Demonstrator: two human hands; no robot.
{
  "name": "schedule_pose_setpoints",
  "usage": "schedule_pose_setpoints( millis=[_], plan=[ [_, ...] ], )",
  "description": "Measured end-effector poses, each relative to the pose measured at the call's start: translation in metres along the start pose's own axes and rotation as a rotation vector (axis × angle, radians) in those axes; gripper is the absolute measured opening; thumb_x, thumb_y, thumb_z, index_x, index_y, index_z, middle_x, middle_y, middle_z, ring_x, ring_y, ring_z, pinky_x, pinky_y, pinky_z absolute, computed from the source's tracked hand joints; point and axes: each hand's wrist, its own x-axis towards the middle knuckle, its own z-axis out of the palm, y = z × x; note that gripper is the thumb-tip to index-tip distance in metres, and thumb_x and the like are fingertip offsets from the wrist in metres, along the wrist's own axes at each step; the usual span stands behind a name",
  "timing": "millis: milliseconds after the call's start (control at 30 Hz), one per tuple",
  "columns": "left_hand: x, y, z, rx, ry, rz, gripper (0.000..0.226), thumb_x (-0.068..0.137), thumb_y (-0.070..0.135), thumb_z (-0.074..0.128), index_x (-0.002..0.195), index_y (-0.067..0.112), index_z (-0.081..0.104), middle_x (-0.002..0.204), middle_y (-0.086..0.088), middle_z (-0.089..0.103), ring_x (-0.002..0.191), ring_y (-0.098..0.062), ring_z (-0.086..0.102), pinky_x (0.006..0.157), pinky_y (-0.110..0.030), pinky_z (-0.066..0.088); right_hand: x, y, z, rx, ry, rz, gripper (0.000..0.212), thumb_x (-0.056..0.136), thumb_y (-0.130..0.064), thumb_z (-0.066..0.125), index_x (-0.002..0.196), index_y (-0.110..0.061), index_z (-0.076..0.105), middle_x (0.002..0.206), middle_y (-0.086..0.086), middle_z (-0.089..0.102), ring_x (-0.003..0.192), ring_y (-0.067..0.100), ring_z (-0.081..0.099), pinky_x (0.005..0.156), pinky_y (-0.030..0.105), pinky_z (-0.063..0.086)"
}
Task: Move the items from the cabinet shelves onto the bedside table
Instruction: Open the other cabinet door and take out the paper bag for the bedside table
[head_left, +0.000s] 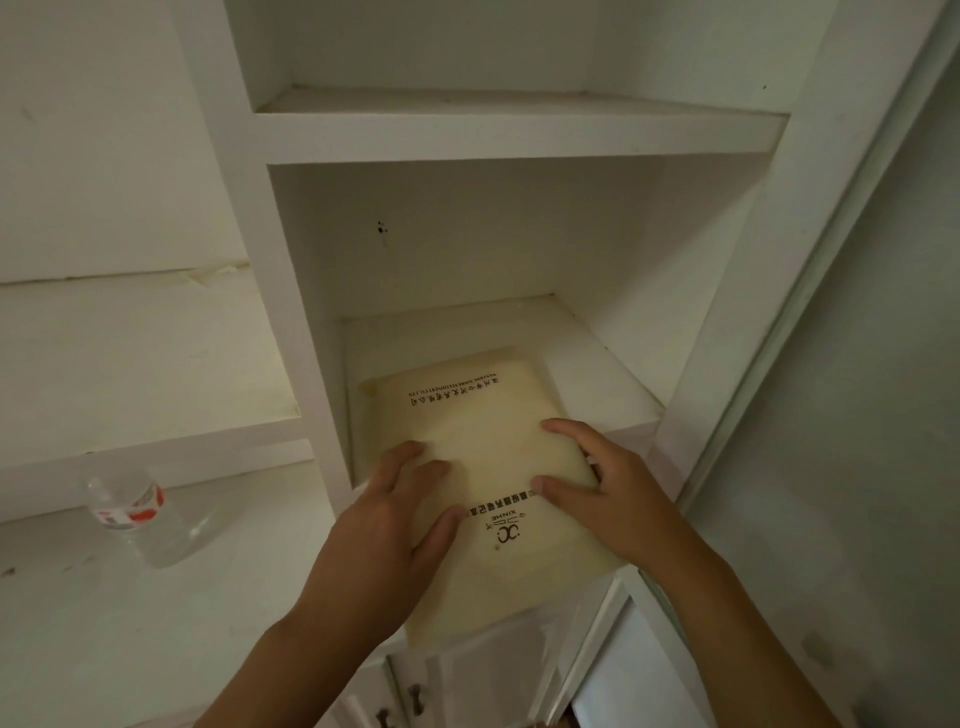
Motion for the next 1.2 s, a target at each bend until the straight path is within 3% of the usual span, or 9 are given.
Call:
schedule_pose_setpoints(
  millis=[100,333,500,633,800,967,1200],
  plan=[
    [0.006,-0.001,0.005,-0.036,0.019,-0.014,0.048,0.093,0.057,0.058,0.136,0.035,0.059,0.153,0.022,0.038,0.110,-0.011,0.066,0.092,-0.028,0.052,0.005,-0.001,0.001,0.065,-0.021,0.002,0.061,0.084,-0.043,0.085,0.137,-0.054,0.058,0.128,-0.023,0.066,0.114,-0.005,0.064,0.102,0.034,0.057],
    [0.006,0.000,0.016,-0.100,0.104,-0.060,0.044,0.091,0.052,0.064,0.131,0.034,0.063,0.146,0.025,0.044,0.112,-0.002,0.060,0.091,-0.022,0.047,0.008,0.009,0.005,0.088,-0.034,-0.040,0.067,0.083,-0.050,0.083,0.143,-0.053,0.053,0.139,-0.020,0.062,0.129,0.002,0.058,0.110,0.042,0.052],
    [0.001,0.003,0.018,-0.113,0.160,-0.082,0.039,0.095,0.051,0.065,0.128,0.031,0.068,0.140,0.021,0.049,0.117,0.004,0.055,0.095,-0.018,0.044,0.003,0.013,0.009,0.136,-0.066,-0.049,0.069,0.087,-0.036,0.084,0.147,-0.047,0.052,0.143,-0.026,0.058,0.132,-0.005,0.054,0.113,0.038,0.050],
    [-0.014,0.009,0.013,-0.084,0.146,-0.101,0.044,0.088,0.047,0.068,0.128,0.027,0.069,0.141,0.017,0.051,0.115,0.003,0.057,0.095,-0.016,0.043,-0.010,0.008,0.011,0.123,-0.081,-0.066,0.070,0.088,-0.033,0.084,0.149,-0.045,0.052,0.140,-0.026,0.059,0.127,-0.006,0.057,0.108,0.037,0.054],
    [-0.053,0.015,0.005,-0.092,0.123,-0.124,0.038,0.090,0.035,0.075,0.126,0.026,0.070,0.142,0.020,0.050,0.117,0.004,0.056,0.097,0.000,0.035,-0.046,0.000,0.015,0.140,-0.086,-0.063,0.072,0.086,-0.030,0.085,0.148,-0.045,0.052,0.138,-0.022,0.062,0.123,-0.001,0.062,0.102,0.038,0.058],
    [-0.106,0.018,-0.009,-0.139,0.125,-0.091,0.035,0.092,0.029,0.076,0.126,0.023,0.071,0.141,0.016,0.052,0.119,0.001,0.058,0.099,-0.002,0.037,-0.100,-0.012,0.031,0.159,-0.035,-0.057,0.071,0.083,-0.028,0.087,0.141,-0.052,0.056,0.132,-0.022,0.064,0.114,0.003,0.067,0.093,0.038,0.062],
    [-0.210,0.006,-0.046,-0.164,0.173,-0.142,0.036,0.092,0.026,0.076,0.128,0.023,0.070,0.138,0.017,0.053,0.121,0.003,0.057,0.101,-0.002,0.035,-0.183,-0.049,0.081,0.082,-0.114,-0.067,0.070,0.085,-0.031,0.085,0.143,-0.053,0.052,0.131,-0.023,0.060,0.111,0.002,0.065,0.089,0.035,0.063]
  ],
)
